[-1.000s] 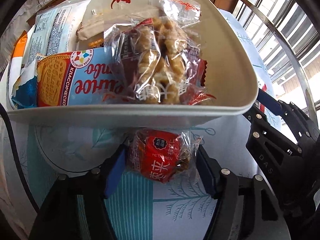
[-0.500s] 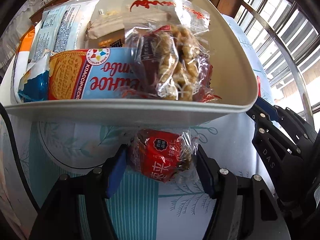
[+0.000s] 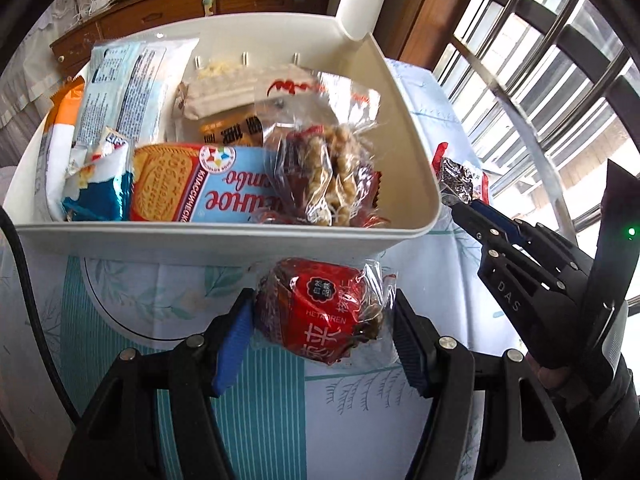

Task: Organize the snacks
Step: 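Carry the red candy bag and chocolate bar over the tray with both tools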

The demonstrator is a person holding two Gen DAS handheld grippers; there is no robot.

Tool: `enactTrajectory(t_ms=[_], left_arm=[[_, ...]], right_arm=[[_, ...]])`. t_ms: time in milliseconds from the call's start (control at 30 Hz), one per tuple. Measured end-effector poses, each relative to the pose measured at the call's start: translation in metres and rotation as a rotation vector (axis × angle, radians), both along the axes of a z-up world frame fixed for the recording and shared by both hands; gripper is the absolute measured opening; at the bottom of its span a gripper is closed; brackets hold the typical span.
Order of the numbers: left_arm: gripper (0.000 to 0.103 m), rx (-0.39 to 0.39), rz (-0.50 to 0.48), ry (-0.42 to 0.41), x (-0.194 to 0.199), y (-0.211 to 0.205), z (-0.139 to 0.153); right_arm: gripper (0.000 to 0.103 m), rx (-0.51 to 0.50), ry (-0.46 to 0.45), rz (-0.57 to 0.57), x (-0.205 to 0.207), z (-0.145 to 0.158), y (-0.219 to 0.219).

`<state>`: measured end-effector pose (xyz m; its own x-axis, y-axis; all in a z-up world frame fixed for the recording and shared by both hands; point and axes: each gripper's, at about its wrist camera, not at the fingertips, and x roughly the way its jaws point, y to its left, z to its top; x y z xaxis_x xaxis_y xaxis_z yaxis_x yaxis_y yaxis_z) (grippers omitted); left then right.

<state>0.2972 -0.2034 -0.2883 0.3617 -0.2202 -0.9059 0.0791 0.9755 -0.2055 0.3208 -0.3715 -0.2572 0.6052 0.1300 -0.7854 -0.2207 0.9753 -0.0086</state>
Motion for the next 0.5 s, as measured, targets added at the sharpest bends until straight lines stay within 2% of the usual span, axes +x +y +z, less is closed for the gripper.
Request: enactTrajectory(t_ms=[500], left_arm=[[0.064,-0.107,-0.073,-0.165,-0.004,0.030,0.078]], right_arm=[[0.017,-0.006,-0.110,-0.031,-0.016,0.059,0.015]])
